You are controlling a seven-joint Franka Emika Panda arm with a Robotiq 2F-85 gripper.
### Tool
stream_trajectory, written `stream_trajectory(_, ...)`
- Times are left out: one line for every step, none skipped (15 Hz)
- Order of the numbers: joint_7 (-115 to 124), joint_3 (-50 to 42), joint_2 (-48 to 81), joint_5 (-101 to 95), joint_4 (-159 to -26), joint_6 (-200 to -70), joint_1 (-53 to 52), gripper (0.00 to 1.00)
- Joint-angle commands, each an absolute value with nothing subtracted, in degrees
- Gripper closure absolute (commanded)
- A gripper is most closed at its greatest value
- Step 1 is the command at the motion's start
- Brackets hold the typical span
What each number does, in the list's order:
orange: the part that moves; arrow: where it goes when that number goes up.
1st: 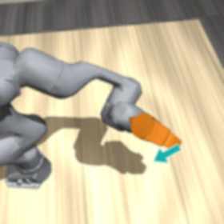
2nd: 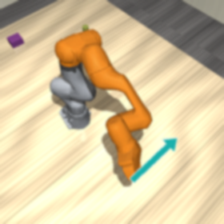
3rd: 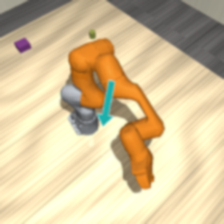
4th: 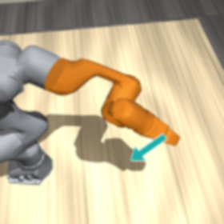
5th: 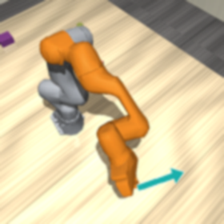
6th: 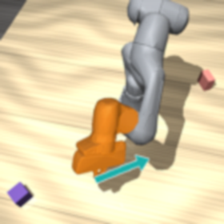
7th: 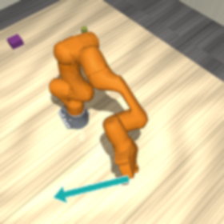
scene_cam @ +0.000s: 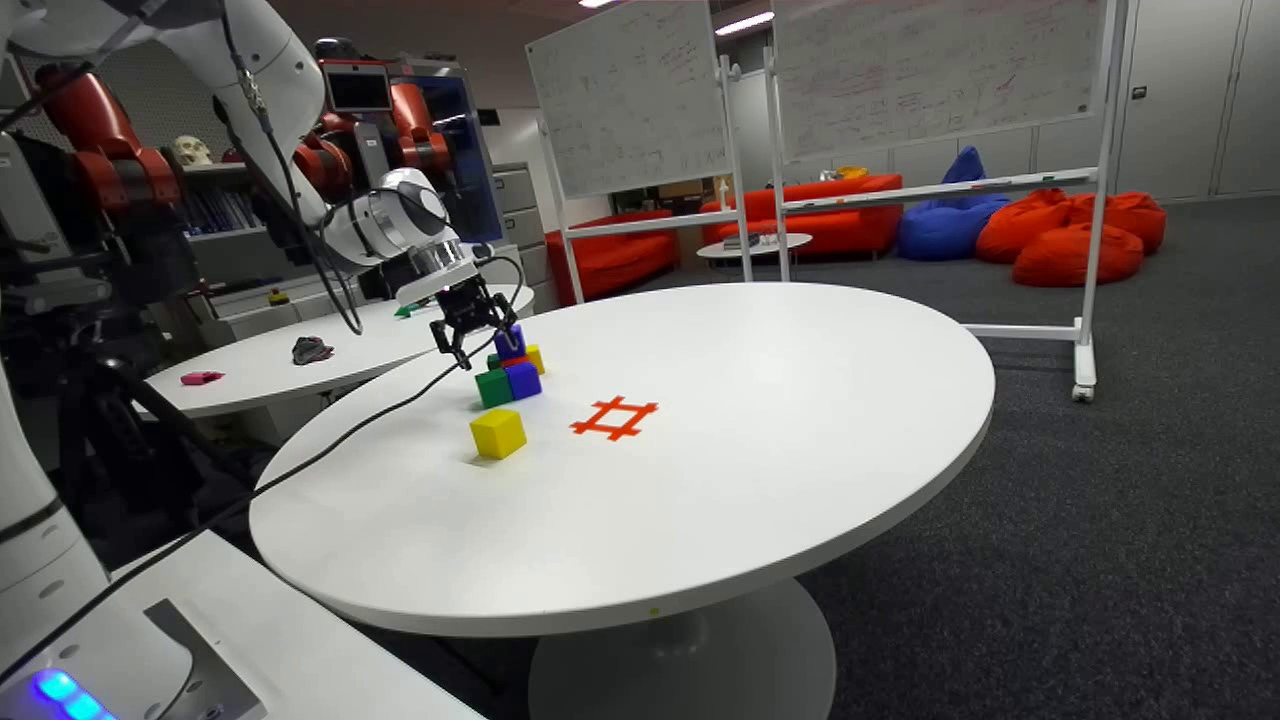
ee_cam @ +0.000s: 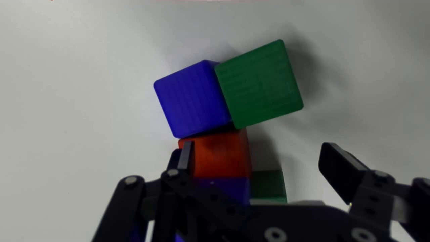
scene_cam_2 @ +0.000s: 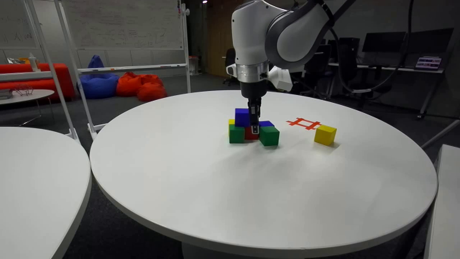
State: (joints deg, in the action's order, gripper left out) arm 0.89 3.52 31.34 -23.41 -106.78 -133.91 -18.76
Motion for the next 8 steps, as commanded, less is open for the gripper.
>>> stream_trajectory(1.0,4.0,31.4,-23.6,-106.6,-133.7,-18.4,0.0)
stream_trajectory(1.0,4.0,31.4,-23.6,-106.6,-133.7,-18.4,0.0)
stream_trajectory(1.0,4.0,31.4,-23.6,-106.6,-133.7,-18.4,0.0)
stream_trajectory(0.0,4.3,31.3,-23.7,-107.0,-135.3,-18.0,0.0)
stream_trajectory(0.0,4.3,31.3,-23.8,-107.0,-135.6,-18.1,0.0)
stream_trajectory(0.0,4.3,31.3,-24.0,-107.0,-135.8,-18.2,0.0)
stream_trajectory(-0.1,4.4,31.3,-24.1,-107.2,-136.2,-18.2,0.0)
stream_trajectory(-0.2,4.4,31.2,-24.2,-107.3,-136.6,-18.2,0.0)
